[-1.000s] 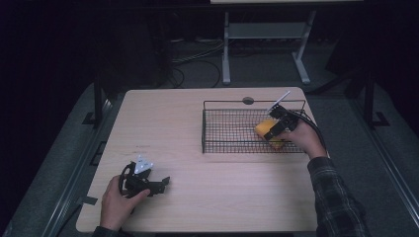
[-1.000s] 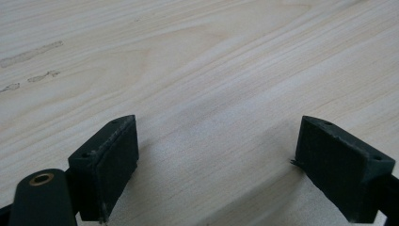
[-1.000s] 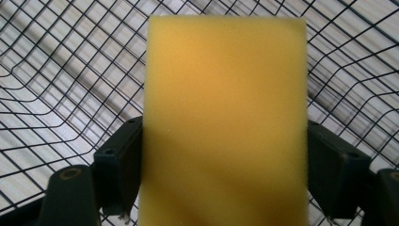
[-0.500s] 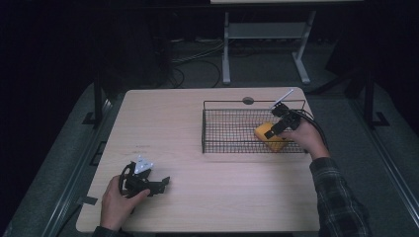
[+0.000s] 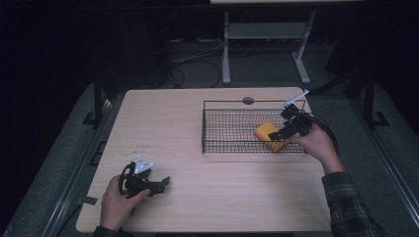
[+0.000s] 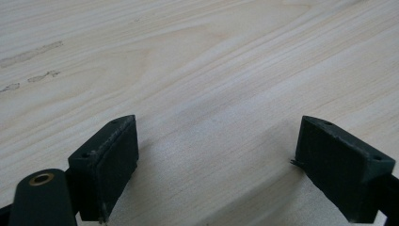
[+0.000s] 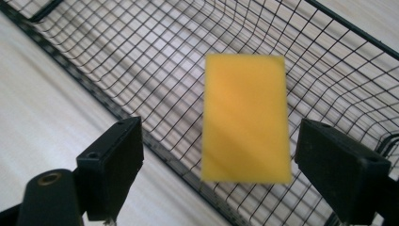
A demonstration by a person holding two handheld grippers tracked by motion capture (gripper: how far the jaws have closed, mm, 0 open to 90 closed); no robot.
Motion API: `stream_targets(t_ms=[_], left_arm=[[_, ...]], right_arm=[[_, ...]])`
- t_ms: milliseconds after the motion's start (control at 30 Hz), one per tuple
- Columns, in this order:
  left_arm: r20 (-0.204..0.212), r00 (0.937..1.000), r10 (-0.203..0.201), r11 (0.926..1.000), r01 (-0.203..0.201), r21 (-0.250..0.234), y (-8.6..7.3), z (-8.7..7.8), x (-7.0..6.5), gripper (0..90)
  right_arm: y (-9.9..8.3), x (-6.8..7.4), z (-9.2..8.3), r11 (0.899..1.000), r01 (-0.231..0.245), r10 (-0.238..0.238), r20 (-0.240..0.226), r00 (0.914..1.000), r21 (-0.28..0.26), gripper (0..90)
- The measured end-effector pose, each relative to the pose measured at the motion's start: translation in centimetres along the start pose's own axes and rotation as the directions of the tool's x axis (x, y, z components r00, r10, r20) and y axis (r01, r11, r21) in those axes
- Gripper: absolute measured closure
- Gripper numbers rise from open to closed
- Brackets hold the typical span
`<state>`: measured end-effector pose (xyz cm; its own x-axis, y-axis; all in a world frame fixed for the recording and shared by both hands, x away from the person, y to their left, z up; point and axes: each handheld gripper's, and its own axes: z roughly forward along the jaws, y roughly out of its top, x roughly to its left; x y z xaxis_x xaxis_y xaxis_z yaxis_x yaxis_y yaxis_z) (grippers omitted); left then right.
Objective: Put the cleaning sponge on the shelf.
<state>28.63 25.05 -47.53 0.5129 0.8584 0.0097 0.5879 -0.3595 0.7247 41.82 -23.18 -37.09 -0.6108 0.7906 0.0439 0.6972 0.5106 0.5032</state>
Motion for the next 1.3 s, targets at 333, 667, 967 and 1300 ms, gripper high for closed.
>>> stream_targets(t_ms=[333, 667, 967, 1300], left_arm=[[-0.001, 1.0000, 0.000, 1.0000, 0.000, 0.000, 0.0, 0.0, 0.0, 12.8], [0.000, 1.0000, 0.000, 1.0000, 0.000, 0.000, 0.0, 0.0, 0.0, 12.8], [0.000, 1.0000, 0.000, 1.0000, 0.000, -0.003, 0.0, 0.0, 0.0, 12.8], [-0.001, 1.0000, 0.000, 1.0000, 0.000, -0.002, 0.0, 0.0, 0.0, 12.8]], right_arm=[[-3.1, 2.6, -2.3, 0.997, 0.033, -0.033, -0.009, 0.9994, -0.074, 15.5], [-7.1, 5.0, -2.0, 0.994, 0.055, -0.057, -0.021, 0.9981, -0.092, 14.3], [-10.6, 5.7, -0.3, 0.995, 0.027, -0.028, -0.007, 0.9996, -0.091, 13.5], [-14.5, 5.6, 1.4, 0.994, -0.003, 0.008, 0.042, 0.9991, -0.111, 10.8]])
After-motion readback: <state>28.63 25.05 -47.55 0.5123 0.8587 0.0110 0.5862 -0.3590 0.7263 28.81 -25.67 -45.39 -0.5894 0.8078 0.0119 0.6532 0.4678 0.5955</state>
